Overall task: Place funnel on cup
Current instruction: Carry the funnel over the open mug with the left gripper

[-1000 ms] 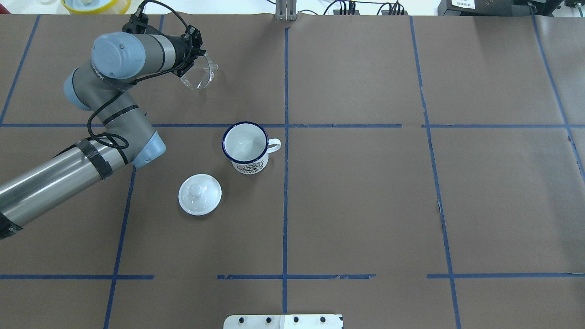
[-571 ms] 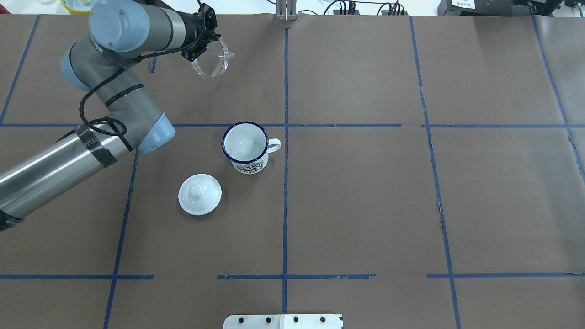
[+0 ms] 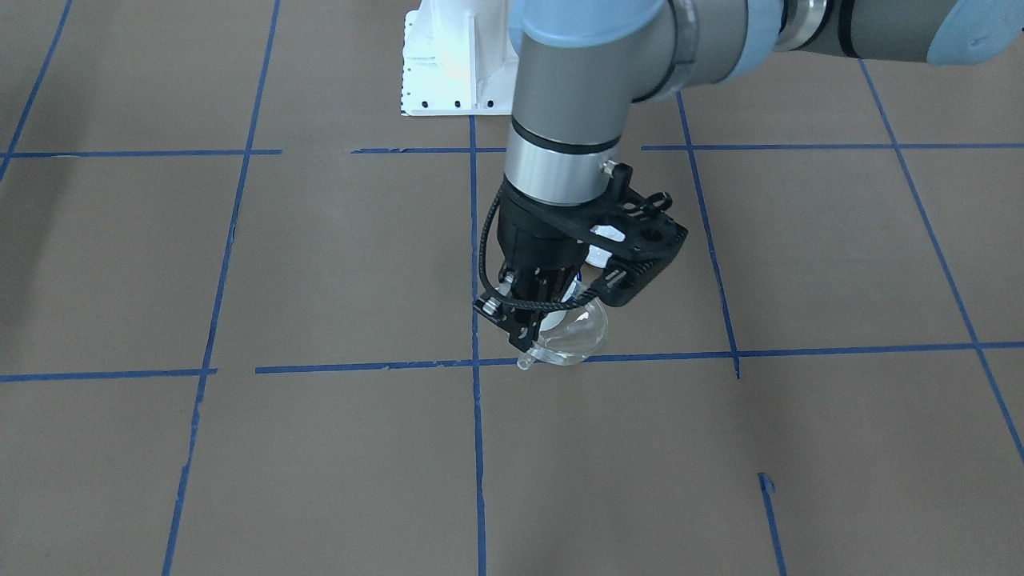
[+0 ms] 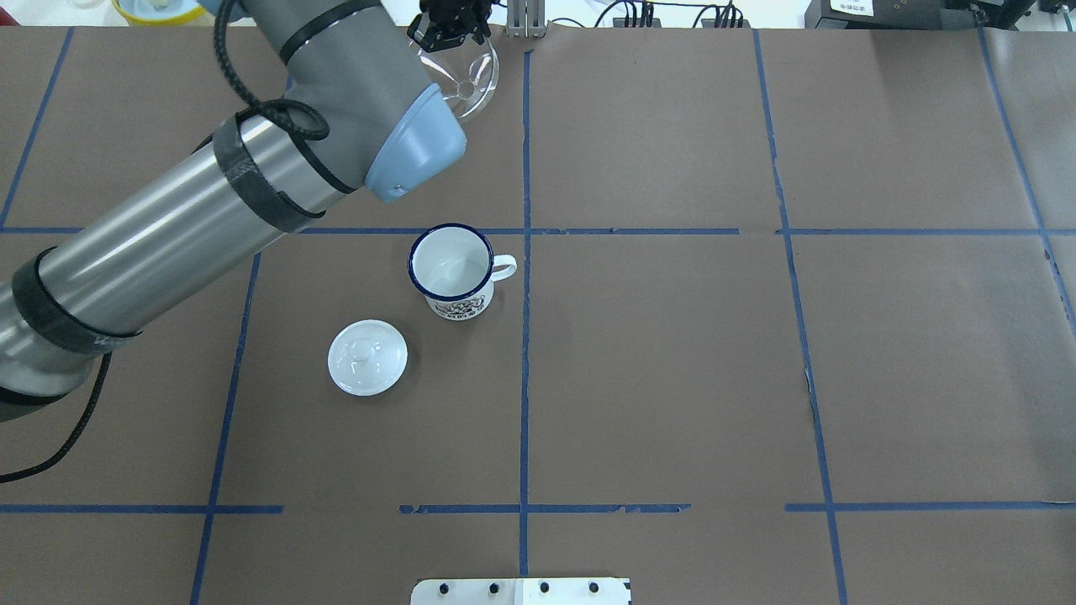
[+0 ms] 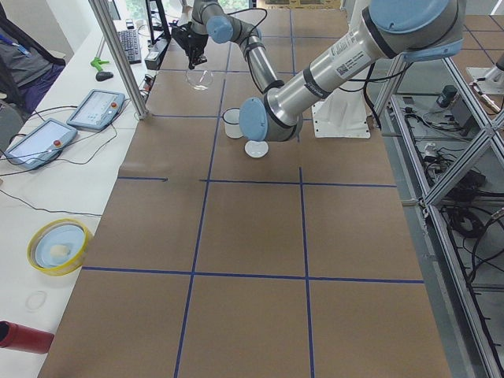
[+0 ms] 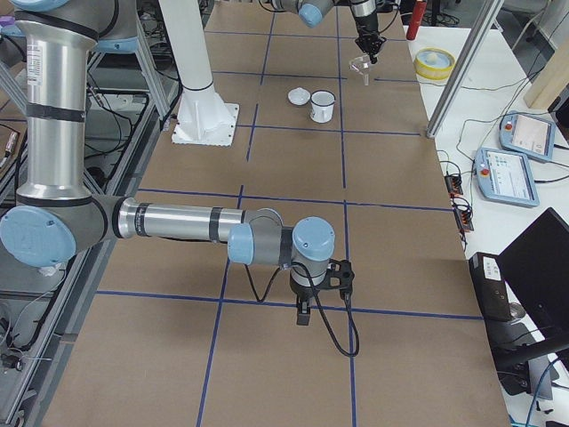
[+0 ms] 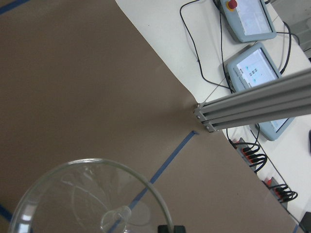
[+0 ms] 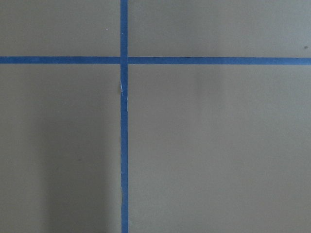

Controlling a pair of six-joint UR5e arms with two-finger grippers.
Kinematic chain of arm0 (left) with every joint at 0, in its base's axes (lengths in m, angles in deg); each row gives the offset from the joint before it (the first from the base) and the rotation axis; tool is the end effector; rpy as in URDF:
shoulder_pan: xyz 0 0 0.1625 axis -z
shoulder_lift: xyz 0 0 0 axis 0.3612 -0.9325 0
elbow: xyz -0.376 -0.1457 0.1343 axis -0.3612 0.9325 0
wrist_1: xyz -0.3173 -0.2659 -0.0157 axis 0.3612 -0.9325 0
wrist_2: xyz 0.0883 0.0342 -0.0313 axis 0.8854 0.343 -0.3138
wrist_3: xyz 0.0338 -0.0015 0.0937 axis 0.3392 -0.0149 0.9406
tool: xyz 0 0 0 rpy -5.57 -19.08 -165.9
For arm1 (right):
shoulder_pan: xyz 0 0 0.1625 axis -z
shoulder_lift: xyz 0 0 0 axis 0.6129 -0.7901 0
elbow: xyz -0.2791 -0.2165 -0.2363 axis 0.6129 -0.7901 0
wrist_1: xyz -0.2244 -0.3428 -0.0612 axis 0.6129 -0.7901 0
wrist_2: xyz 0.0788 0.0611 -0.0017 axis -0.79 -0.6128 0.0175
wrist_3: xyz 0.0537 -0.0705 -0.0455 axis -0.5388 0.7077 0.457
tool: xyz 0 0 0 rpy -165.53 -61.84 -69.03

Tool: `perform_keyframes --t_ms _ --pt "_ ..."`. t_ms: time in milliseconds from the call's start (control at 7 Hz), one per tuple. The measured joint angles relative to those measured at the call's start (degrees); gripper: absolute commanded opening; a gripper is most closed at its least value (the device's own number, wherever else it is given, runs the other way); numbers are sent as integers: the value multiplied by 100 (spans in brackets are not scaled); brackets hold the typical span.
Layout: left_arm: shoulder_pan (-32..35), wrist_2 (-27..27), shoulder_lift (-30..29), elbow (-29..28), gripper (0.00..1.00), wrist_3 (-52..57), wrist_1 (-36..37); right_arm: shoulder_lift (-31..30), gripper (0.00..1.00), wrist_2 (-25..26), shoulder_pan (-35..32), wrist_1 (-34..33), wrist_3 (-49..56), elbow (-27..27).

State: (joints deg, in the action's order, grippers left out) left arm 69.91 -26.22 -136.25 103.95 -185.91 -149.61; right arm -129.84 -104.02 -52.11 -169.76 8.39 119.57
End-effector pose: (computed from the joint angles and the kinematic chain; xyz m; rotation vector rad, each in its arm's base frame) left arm 0.4045 -0.6157 0.0009 -0.0301 0.9146 -0.8644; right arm 0.0670 -0.4458 0.6707 -0.0200 -0.7193 0.0110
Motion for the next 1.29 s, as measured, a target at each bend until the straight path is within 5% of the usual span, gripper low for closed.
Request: perform_keyframes --t_ms 429,1286 --pt "-655 -31 -200 -78 0 672 1585 0 100 0 0 0 0 0" --pt "-1191 258 279 -665 0 767 743 0 100 0 0 0 0 -2"
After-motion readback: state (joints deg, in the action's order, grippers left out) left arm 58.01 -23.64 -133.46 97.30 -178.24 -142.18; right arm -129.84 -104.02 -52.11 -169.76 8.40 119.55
